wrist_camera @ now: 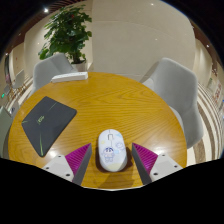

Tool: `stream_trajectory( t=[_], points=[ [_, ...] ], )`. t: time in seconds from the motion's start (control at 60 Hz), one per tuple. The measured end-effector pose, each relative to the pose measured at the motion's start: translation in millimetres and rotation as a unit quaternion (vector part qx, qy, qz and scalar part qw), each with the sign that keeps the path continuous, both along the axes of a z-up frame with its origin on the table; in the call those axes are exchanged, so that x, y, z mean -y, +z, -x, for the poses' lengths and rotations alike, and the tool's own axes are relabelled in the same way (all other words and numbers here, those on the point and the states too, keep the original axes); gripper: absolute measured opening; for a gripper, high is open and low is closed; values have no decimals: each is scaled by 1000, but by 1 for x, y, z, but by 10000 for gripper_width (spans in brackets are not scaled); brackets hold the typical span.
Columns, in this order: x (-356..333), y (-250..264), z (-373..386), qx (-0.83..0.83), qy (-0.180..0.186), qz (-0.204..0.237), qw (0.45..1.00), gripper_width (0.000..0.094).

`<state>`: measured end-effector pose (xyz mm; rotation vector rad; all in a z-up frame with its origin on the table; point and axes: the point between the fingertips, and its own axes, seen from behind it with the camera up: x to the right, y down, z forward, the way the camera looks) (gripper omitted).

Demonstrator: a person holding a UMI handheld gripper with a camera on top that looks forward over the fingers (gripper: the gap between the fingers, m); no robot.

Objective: Arrange mouse

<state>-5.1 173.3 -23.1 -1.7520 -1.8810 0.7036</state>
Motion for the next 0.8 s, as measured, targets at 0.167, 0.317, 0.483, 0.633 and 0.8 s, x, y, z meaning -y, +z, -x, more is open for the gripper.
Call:
stream_trajectory(
  t=[0.167, 0.317, 0.483, 0.633, 0.8],
  points=[
    [-2, -1, 6, -1, -13, -1, 1000, 481],
    [-4, 3, 5, 8, -29, -6, 1000, 381],
    [23, 63, 17, -19, -47, 11, 999, 379],
    [97, 125, 38, -47, -22, 49, 997, 379],
    [199, 124, 57, -52, 14, 68, 996, 378]
  ],
)
